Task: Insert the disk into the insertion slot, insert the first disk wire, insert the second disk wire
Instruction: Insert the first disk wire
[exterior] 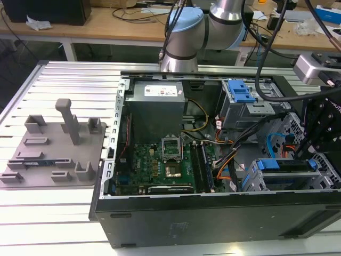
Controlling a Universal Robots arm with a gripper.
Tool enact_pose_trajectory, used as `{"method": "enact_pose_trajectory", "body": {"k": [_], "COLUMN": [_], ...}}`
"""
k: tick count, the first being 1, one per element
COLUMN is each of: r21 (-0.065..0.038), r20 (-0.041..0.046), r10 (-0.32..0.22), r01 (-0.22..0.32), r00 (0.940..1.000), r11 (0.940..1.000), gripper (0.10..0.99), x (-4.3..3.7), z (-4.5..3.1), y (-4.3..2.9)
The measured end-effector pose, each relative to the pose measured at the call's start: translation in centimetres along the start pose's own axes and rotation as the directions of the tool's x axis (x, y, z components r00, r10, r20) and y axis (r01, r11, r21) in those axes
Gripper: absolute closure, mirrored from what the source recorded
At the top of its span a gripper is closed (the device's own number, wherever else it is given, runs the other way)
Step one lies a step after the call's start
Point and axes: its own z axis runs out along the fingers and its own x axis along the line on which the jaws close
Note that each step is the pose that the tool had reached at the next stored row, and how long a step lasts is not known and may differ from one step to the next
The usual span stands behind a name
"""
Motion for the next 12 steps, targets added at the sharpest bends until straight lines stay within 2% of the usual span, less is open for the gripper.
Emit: {"method": "enact_pose_trajectory", "body": {"k": [12], "r21": [0.0], "r20": [0.0], "r10": [0.0], "r01": [0.0], "r00": [1.0], "r11": [1.0], "gripper": [0.922], "x": [0.08], "z": [0.27], "y": [-0.01]}}
